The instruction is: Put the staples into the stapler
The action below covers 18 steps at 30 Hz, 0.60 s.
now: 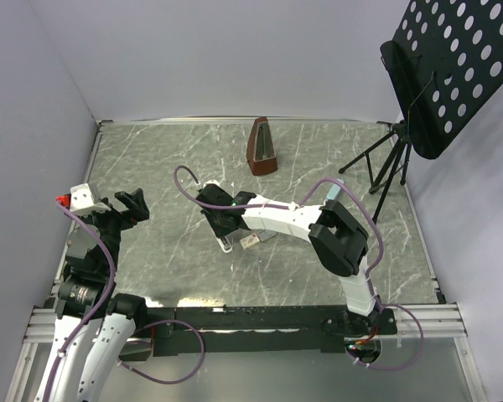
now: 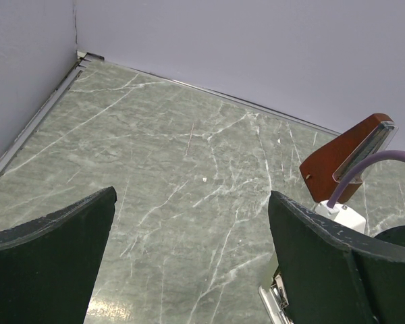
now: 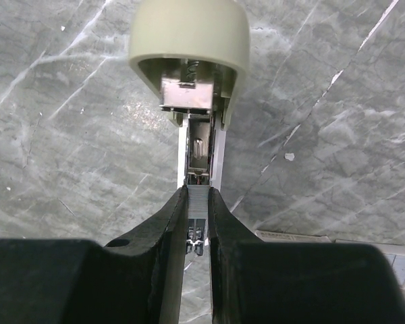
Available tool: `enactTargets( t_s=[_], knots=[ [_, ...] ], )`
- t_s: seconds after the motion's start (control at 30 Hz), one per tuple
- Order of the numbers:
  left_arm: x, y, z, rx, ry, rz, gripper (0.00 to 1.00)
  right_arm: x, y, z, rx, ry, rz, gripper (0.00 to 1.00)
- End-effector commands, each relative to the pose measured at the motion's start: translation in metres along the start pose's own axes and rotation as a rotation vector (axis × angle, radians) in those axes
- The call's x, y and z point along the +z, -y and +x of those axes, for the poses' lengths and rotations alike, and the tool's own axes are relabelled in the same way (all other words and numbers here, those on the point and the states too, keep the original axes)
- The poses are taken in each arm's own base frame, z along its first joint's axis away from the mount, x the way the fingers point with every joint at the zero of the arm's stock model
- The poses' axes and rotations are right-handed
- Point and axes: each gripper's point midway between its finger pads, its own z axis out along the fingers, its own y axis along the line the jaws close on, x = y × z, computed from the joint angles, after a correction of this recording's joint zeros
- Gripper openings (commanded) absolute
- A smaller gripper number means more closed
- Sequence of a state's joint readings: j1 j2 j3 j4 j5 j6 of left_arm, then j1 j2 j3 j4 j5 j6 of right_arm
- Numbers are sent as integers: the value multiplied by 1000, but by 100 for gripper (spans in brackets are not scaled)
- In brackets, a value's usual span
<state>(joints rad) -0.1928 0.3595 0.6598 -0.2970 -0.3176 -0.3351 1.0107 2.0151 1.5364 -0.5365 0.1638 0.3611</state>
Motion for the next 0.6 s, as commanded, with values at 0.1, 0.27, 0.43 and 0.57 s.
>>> enactTargets(
  t_s=[0.1, 0.27, 0.43, 0.57],
  knots=[
    [2, 3, -7, -10, 26, 14, 99, -11, -3, -14, -4, 45, -6, 9],
    [2, 3, -7, -11, 27, 14, 99, -7, -5, -11, -7, 34, -18, 9],
    [2, 3, -7, -10, 26, 14, 99, -3, -7, -8, -12, 22, -24, 9],
    [1, 3, -7, -10, 26, 14, 100, 0, -7, -5, -14, 10, -21, 9]
  ],
)
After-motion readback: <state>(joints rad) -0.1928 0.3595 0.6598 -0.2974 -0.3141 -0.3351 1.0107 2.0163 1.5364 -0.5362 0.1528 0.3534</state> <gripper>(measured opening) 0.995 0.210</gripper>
